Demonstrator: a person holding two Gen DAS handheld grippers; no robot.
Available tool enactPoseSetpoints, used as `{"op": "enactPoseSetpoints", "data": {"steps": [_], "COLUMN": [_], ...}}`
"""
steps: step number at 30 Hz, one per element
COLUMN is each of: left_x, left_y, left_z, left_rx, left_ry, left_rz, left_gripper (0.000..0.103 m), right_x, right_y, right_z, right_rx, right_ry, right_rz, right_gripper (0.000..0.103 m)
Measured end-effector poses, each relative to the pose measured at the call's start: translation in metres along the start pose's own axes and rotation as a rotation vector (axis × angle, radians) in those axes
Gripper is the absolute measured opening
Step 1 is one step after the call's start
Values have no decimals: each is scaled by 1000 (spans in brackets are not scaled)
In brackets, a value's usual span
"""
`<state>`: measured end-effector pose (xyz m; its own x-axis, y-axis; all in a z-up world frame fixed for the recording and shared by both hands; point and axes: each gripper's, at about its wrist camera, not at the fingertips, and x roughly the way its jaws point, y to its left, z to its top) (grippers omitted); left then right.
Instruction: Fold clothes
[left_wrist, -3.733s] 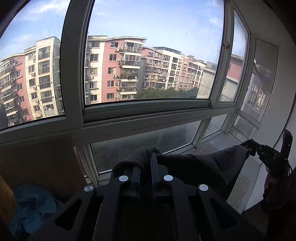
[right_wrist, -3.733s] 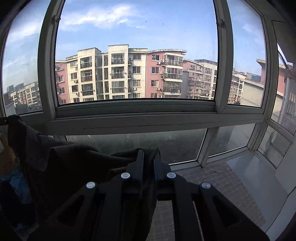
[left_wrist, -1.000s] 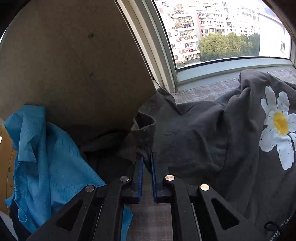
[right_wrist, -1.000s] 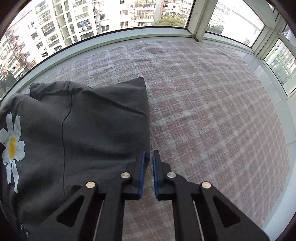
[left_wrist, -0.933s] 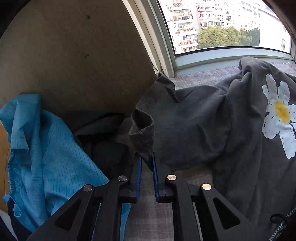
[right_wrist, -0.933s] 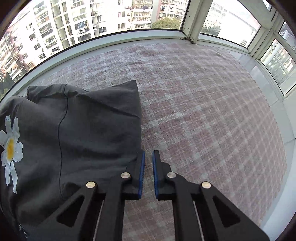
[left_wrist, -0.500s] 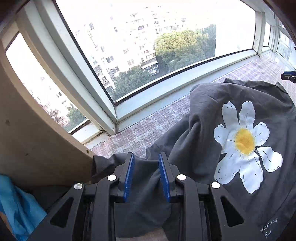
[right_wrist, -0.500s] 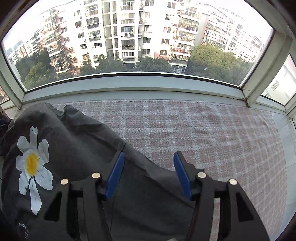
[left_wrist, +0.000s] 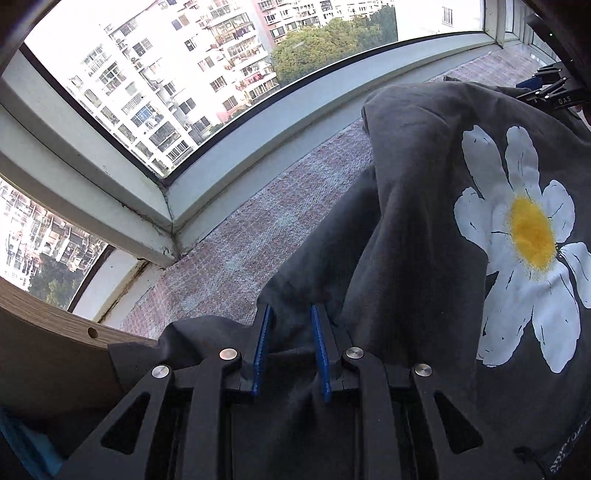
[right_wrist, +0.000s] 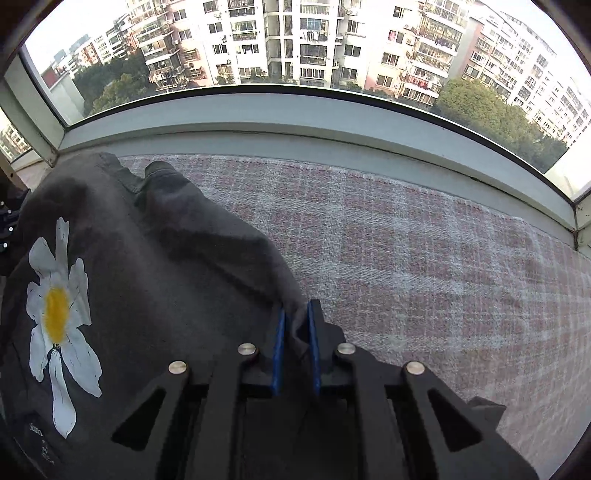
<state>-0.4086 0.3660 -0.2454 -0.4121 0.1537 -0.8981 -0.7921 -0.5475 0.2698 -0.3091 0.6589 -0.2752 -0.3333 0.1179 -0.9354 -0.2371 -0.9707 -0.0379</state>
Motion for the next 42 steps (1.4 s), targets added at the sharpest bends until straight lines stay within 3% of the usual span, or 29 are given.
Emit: {"op": "enactPoseSetpoints", "data": {"steps": [2,6,9,10,12,14,18,20,22,23,24,25,28,30,31,32,33,35,38,39,41,42], "left_x": [-3,-20,-34,-37,-40,-38,-32,-34,-33,-29,-23,-16,5,9,11,11,9,0,-18,-20,-18,-18], "left_y": [1,8,14,16,21,21,16,12,8,5,0,-5,-18,-24,-26,-29,-31,-30,-7,1,11,9], "left_z": [0,0,2,3,3,3,8,15,27,34,42,49,65,69,70,69,69,67,64,62,59,59], "left_rx": [-17,-67,-71,-72,-86,-81,-55,-44,-34,-15,15,44,90,100,106,116,127,120,32,6,-22,-15], "left_ry": [-10,-69,-112,-118,-122,-111,-101,-119,-131,-126,-116,-107,-69,-49,-42,-43,-49,-82,-154,-157,-139,-140], "left_rz": [1,-3,55,62,60,70,66,47,27,4,-2,15,35,19,21,33,46,111,248,223,67,26], "left_gripper": [1,1,1,1,1,1,6,6,6,12,24,27,26,5,0,0,0,0,0,0,0,2], "right_x": [-8,-36,-61,-60,-42,-23,-34,-43,-43,-42,-39,-33,-19,-13,-11,-9,-10,-13,-24,-27,-32,-32], "right_y": [8,5,-18,-28,-44,-37,-19,-21,-17,-14,-12,-11,-4,-1,0,2,5,11,16,16,19,22], "right_z": [-8,-17,-18,-18,-18,-21,-19,-13,-4,0,4,6,9,8,7,6,6,6,10,11,14,16], "right_rx": [-31,6,111,159,236,189,142,166,162,156,143,122,82,75,74,68,54,41,63,72,83,74], "right_ry": [-12,-95,-185,-173,-54,42,-47,-78,-76,-72,-62,-46,-6,10,17,18,10,-22,-92,-96,-97,-89], "right_rz": [-3,-41,-123,-131,-110,-129,-120,-64,-49,-49,-53,-64,-75,-61,-51,-53,-68,-87,-90,-70,-36,-29], "right_gripper": [5,5,5,5,6,12,18,38,42,42,42,42,42,42,34,14,8,5,6,7,28,33]}}
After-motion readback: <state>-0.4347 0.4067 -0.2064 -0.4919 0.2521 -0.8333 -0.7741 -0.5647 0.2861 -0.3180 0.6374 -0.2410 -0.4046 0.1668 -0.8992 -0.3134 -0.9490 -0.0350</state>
